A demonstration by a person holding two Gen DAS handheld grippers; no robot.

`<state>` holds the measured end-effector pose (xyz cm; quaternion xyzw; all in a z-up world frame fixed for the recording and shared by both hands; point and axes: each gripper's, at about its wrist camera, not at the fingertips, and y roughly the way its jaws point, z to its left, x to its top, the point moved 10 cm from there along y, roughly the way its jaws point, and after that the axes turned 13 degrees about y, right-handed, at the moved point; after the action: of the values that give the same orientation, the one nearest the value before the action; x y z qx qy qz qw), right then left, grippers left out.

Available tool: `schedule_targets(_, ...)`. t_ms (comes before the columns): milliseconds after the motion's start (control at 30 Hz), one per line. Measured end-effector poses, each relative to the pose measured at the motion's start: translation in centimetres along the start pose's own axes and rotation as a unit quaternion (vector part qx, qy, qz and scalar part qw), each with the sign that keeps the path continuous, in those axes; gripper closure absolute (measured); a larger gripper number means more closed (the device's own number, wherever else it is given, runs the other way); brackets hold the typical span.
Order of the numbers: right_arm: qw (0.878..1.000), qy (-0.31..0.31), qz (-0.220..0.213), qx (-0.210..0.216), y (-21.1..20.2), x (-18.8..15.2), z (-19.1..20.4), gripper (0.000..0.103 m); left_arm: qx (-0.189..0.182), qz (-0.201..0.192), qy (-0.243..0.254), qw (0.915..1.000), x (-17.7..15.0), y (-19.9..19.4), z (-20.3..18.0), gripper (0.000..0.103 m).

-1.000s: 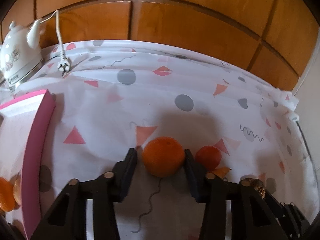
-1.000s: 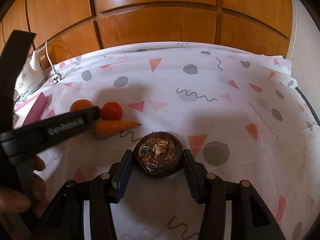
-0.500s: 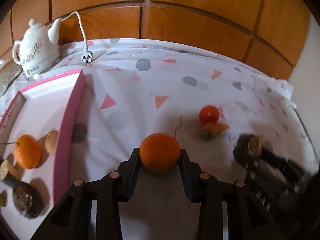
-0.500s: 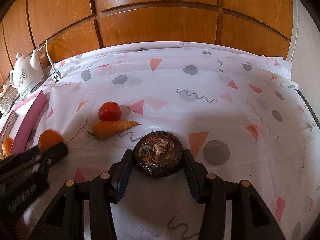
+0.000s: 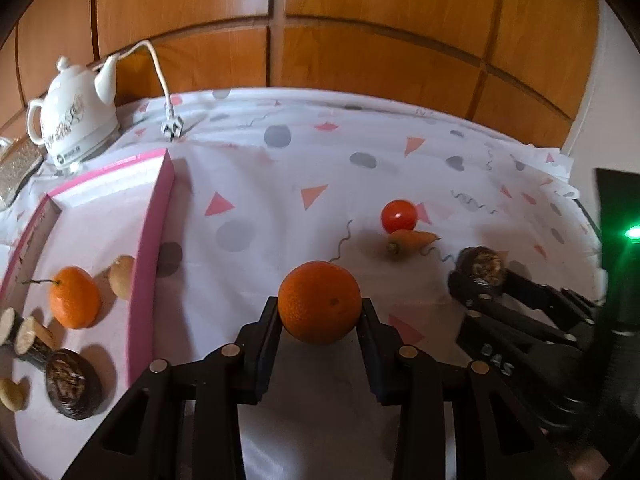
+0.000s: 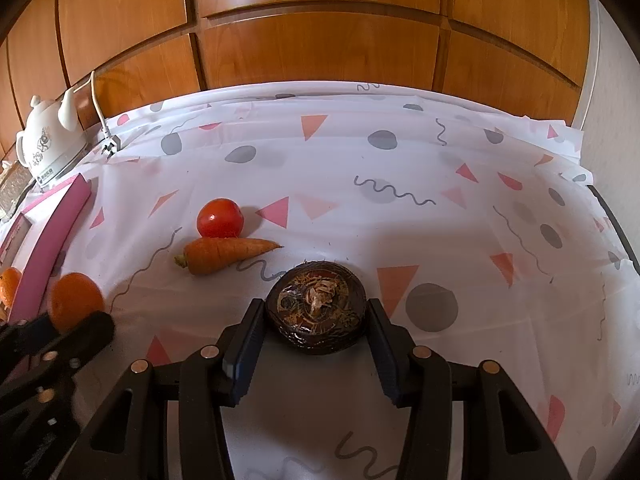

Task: Organize fruits
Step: 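Carry the orange toward the tray with the left gripper while the right carries the dark fruit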

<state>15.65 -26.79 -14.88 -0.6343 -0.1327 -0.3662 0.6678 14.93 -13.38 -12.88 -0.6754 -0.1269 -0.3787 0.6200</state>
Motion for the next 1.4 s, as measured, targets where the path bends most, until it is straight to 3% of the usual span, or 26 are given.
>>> schedule_targets(533, 1.0, -0.009, -0.001, -0.008, -0.1, -0.1, 0.0, 0.052, 0.011, -0.048, -0.011, 0.9987, 1.1, -6.6, 3.0, 0.065)
schedule_targets(867, 1.0, -0.018, -0.001, -0.013, -0.2, -0.1, 0.1, 0.053, 0.016, -0.046, -0.034, 0.9982, -0.3, -8.5, 6.1, 0.065)
schedule_targets(1200, 0.999, -0.032, -0.001, -0.02, -0.5, 0.0, 0.4, 0.053, 0.04, -0.043, -0.102, 0.993, -2.2, -9.8, 13.5, 0.065)
schedule_targets(1400, 0.998, -0.06, -0.009, 0.011, -2.0, -1.0, 3.2, 0.053, 0.074, -0.03, -0.139, 0.9871, -3.4, -9.4, 18.7, 0.065)
